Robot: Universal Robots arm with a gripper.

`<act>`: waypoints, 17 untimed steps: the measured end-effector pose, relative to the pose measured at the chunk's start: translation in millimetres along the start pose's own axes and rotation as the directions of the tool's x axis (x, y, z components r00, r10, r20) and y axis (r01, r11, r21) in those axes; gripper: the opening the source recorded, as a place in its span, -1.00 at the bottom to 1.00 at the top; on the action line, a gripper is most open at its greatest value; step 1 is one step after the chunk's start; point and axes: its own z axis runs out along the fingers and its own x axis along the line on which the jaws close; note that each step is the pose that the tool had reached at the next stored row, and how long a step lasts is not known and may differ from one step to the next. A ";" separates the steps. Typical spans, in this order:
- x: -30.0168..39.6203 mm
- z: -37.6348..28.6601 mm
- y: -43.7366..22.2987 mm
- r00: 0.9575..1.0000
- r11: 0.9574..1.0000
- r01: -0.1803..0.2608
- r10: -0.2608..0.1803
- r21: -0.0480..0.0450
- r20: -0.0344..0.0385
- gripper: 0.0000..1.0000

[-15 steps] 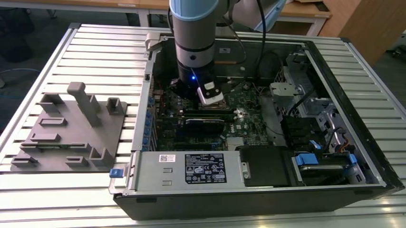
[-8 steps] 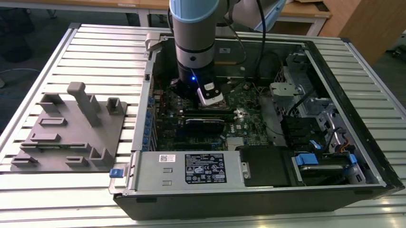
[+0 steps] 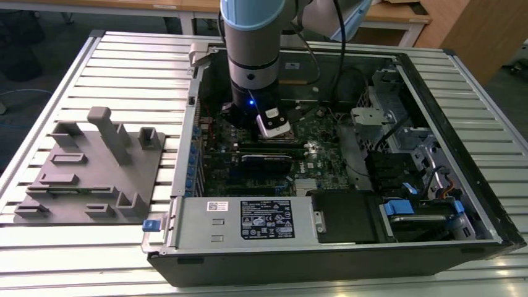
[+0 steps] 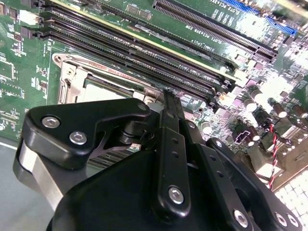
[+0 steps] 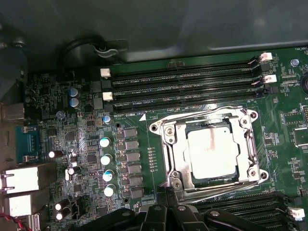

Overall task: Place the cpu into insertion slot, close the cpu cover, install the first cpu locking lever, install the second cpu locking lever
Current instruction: 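Install the second cpu locking lever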

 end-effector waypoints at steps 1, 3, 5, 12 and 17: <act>0.0 -0.4 0.0 1.000 1.000 0.000 0.000 0.000 0.000 -0.80; -0.1 -2.3 0.2 1.000 1.000 0.000 0.000 0.000 0.000 -0.80; -0.2 -4.1 0.4 1.000 1.000 0.000 0.000 0.000 0.000 -0.80; -0.6 -4.8 -1.8 1.000 1.000 0.000 0.000 -0.001 0.000 -0.80; -1.0 -5.1 -4.6 1.000 1.000 0.000 0.000 -0.002 0.000 -0.80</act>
